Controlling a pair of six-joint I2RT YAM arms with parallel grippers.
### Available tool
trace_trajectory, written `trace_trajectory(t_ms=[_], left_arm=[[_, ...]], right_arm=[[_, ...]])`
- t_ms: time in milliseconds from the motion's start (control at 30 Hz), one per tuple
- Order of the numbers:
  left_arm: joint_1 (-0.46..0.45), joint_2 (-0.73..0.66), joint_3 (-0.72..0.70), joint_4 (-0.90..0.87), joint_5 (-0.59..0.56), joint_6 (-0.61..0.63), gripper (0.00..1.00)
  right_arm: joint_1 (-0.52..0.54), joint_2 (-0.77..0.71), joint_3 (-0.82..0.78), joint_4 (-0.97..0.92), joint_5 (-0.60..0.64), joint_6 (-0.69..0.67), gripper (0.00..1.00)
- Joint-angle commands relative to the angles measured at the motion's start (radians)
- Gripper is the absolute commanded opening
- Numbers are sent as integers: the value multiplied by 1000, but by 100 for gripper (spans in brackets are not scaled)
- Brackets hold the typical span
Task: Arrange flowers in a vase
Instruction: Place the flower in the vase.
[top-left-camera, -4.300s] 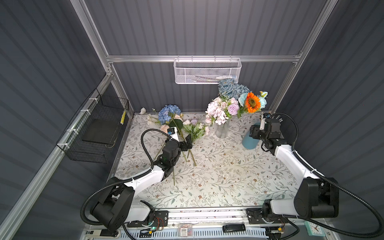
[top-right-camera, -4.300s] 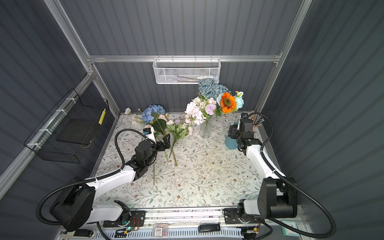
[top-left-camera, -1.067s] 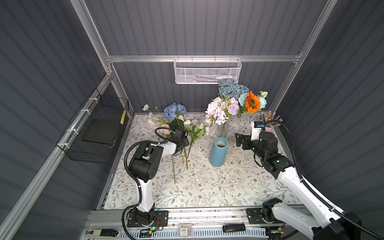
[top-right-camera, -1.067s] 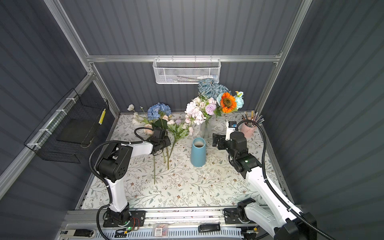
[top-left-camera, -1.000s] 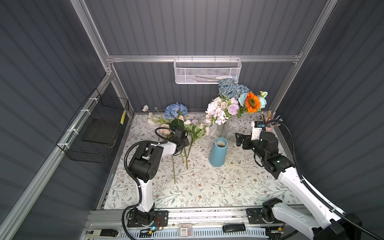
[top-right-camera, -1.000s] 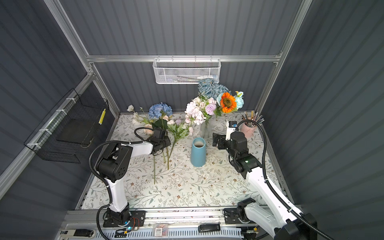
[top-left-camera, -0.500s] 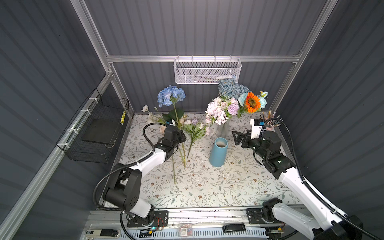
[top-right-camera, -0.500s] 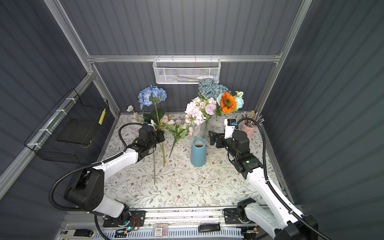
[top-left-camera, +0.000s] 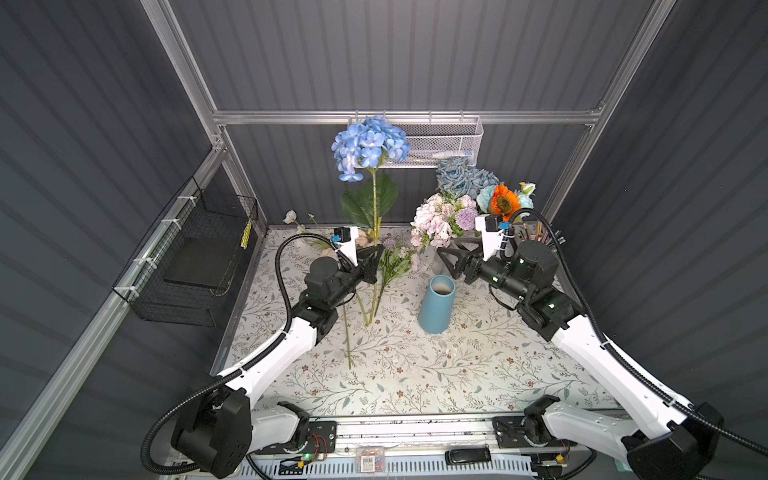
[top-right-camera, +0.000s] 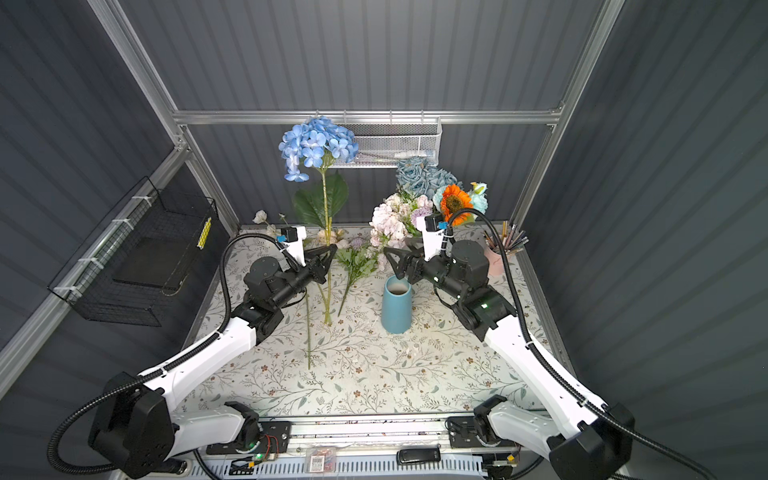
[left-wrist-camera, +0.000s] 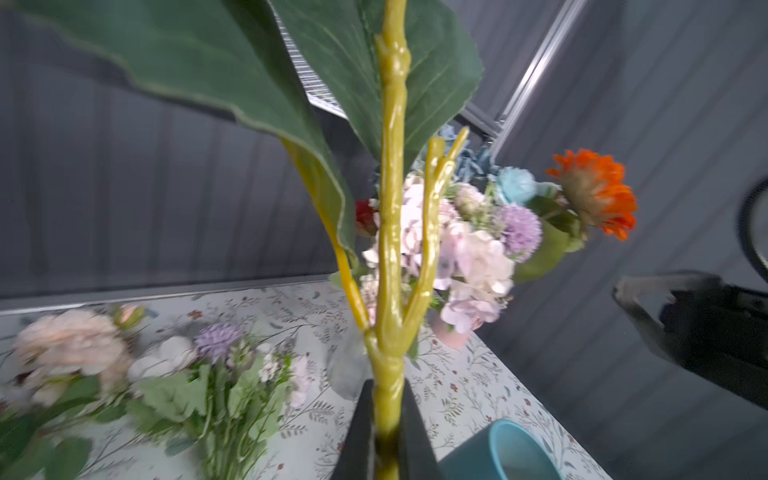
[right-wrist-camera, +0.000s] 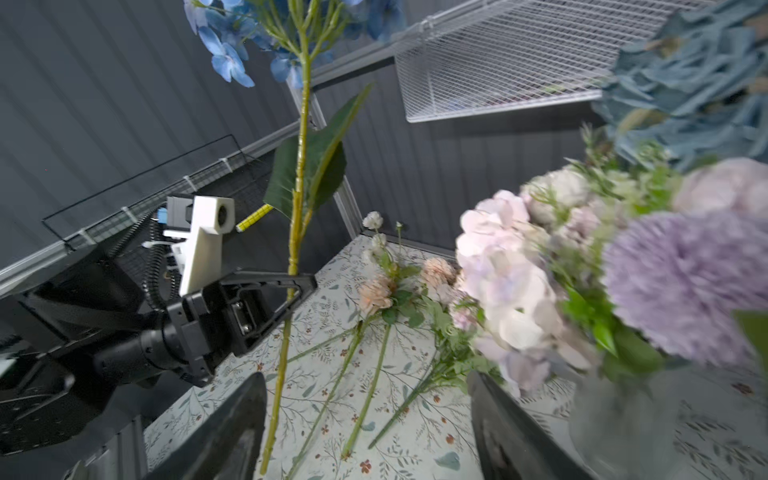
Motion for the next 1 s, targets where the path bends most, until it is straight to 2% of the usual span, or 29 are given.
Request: trace_trajectory(t_ms=[0, 300, 567, 967], left_arm=[[-25, -7, 40, 112, 154, 42, 0], [-95, 18, 84, 134, 215, 77, 0], [-124, 36, 84, 146, 221, 88, 0], [-154, 35, 97, 142, 239, 115, 0]], right_arm=[[42, 51, 58, 34, -102, -3, 71], [88, 142, 91, 148, -211, 81, 56], [101, 159, 83, 206, -243, 108, 51], [102, 193, 106, 169, -214, 93, 25]])
